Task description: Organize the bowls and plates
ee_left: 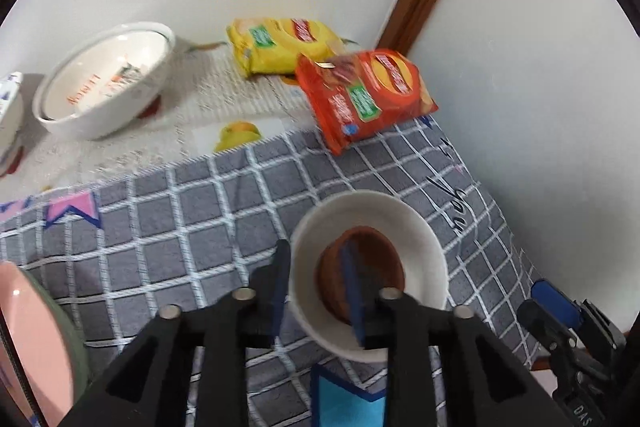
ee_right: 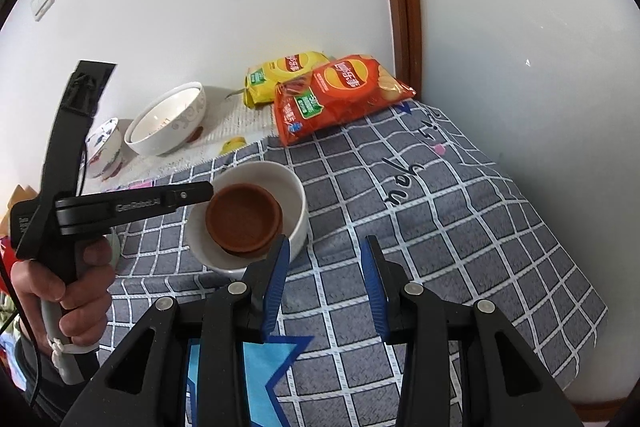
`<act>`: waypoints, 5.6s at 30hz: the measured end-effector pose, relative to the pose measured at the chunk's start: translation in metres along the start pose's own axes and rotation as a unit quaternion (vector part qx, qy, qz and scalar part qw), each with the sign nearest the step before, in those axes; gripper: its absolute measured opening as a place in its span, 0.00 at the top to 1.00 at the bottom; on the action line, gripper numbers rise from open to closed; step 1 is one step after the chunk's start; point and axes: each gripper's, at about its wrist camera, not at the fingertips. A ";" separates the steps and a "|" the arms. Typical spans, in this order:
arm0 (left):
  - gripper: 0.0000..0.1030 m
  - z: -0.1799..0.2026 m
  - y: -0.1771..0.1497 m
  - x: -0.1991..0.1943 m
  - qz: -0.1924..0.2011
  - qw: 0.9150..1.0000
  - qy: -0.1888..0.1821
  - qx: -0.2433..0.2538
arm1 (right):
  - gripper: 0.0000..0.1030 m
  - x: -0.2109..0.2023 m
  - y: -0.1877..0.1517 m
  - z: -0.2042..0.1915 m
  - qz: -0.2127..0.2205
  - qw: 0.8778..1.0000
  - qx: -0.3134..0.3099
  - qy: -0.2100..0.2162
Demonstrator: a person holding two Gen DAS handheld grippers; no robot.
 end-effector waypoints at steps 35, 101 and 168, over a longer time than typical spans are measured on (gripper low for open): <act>0.59 0.005 -0.011 0.058 -0.097 0.990 0.095 0.040 | 0.64 0.116 0.026 0.023 -0.117 0.993 0.023 -0.025; 0.91 0.008 -0.024 0.052 -0.077 0.996 0.045 -0.008 | 0.91 0.121 0.018 0.020 -0.097 0.990 0.106 0.015; 0.91 -0.178 -0.071 -0.074 -0.013 0.990 0.085 -0.109 | 0.91 0.097 0.004 -0.199 -0.077 0.994 0.012 0.078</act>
Point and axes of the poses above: each gripper's, at about its wrist camera, not at the fingertips, and x roughly the way its jaws point, z to its right, y to its top, and after that the axes turned 14 degrees about y, right-handed
